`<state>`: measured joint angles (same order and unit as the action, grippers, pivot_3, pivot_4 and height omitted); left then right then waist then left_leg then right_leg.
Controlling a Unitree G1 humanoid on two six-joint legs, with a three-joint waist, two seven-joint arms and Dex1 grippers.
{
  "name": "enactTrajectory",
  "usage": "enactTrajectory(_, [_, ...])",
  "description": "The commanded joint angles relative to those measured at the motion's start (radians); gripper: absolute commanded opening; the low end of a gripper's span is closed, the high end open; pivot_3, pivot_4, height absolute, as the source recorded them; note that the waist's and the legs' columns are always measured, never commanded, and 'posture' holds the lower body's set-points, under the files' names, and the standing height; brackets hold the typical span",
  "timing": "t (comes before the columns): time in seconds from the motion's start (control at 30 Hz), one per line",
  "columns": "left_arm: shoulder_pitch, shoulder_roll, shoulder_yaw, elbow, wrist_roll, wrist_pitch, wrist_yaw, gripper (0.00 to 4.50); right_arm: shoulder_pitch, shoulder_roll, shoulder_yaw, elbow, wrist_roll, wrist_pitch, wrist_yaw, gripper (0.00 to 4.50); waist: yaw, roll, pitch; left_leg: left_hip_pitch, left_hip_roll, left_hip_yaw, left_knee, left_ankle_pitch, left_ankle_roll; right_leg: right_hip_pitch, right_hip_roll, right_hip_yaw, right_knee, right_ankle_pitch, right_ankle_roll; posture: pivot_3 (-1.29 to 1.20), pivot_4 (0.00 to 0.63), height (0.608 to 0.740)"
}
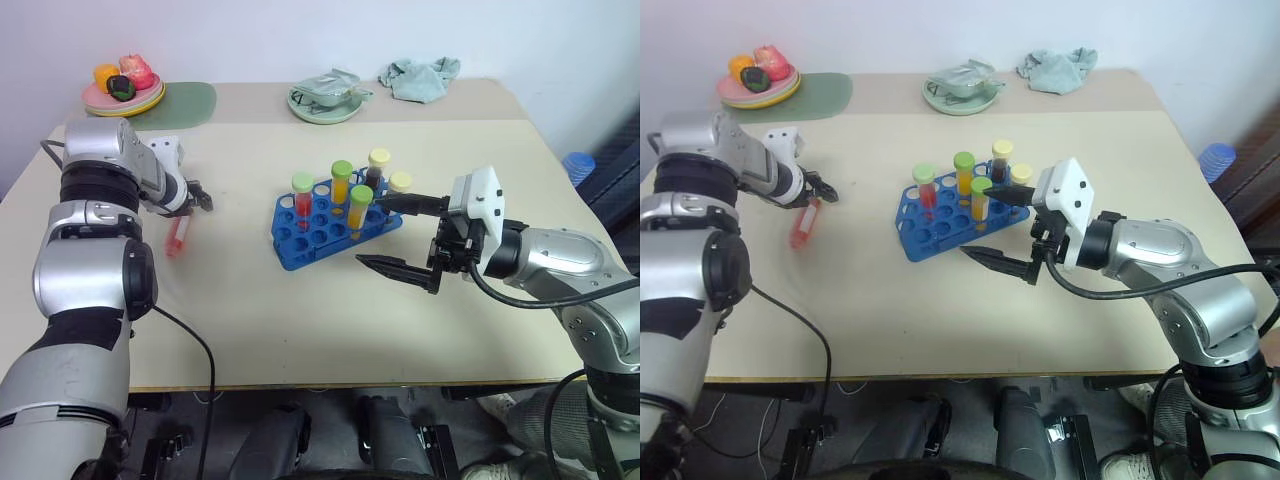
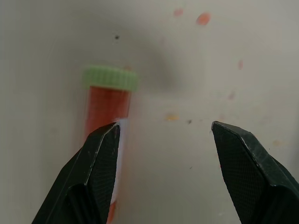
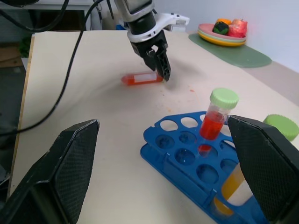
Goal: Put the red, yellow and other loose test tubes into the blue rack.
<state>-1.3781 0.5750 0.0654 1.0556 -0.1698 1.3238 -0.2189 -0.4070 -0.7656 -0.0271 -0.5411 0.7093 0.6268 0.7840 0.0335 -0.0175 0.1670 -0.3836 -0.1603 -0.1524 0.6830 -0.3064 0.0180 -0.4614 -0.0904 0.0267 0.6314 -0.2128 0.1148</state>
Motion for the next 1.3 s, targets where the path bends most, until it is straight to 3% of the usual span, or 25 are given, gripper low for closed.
enactTrajectory(0.03, [-0.048, 0.038, -0.008, 0.018, 0.045, -0.042, 0.000, 3.18, -0.009, 0.007, -0.022, -0.017, -0.002, -0.011, -0.002, 4.50, -0.004, 0.000, 0.000, 0.000, 0.000, 0.000, 0.000, 0.000, 0.000, 0.000, 0.000, 0.000, 0.000, 0.000, 0.000, 0.00, 0.150, 0.740])
enactTrajectory(0.53, [-0.024, 0.034, -0.017, 0.161, 0.134, -0.234, -0.013, 3.18, 0.013, 0.005, -0.032, -0.039, 0.003, -0.009, -0.011, 4.50, -0.026, 0.000, 0.000, 0.000, 0.000, 0.001, 0.000, 0.000, 0.000, -0.001, -0.003, 0.000, 0.001, 0.000, 0.000, 0.00, 0.150, 0.740])
enactTrajectory(1.0, [0.012, 0.020, -0.020, 0.202, 0.170, -0.229, -0.032, 3.18, 0.059, -0.010, -0.085, -0.092, 0.033, 0.035, -0.038, 4.50, -0.023, 0.000, 0.000, -0.001, 0.000, 0.001, 0.001, 0.000, 0.000, -0.001, -0.003, 0.000, 0.001, 0.000, 0.000, 0.00, 0.150, 0.740])
enactTrajectory(1.1, [0.017, 0.013, -0.021, 0.204, 0.170, -0.211, -0.037, 2.35, 0.066, -0.011, -0.096, -0.102, 0.041, 0.045, -0.043, 4.50, -0.024, 0.000, 0.000, -0.001, 0.000, 0.001, 0.001, 0.000, 0.000, -0.001, -0.003, 0.000, 0.001, 0.000, 0.000, 0.00, 0.150, 0.740])
enactTrajectory(1.2, [0.020, 0.008, -0.023, 0.201, 0.172, -0.197, -0.041, 0.98, 0.065, -0.014, -0.102, -0.105, 0.048, 0.056, -0.047, 4.50, -0.024, 0.000, 0.000, -0.001, 0.000, 0.001, 0.001, 0.000, 0.000, -0.001, -0.003, 0.000, 0.002, 0.000, 0.000, 0.00, 0.150, 0.740])
enactTrajectory(1.23, [0.022, 0.007, -0.024, 0.200, 0.173, -0.192, -0.042, 0.75, 0.066, -0.015, -0.104, -0.106, 0.051, 0.059, -0.048, 4.50, -0.024, 0.000, 0.000, -0.001, 0.000, 0.001, 0.001, 0.000, 0.000, -0.001, -0.003, 0.000, 0.002, 0.000, 0.000, 0.00, 0.150, 0.740])
enactTrajectory(1.3, [0.024, 0.005, -0.028, 0.194, 0.172, -0.177, -0.054, 0.75, 0.063, -0.020, -0.108, -0.107, 0.057, 0.066, -0.049, 4.50, -0.024, 0.000, 0.000, -0.001, 0.000, 0.001, 0.001, 0.000, 0.000, -0.001, -0.003, 0.000, 0.002, 0.000, 0.000, 0.00, 0.150, 0.740])
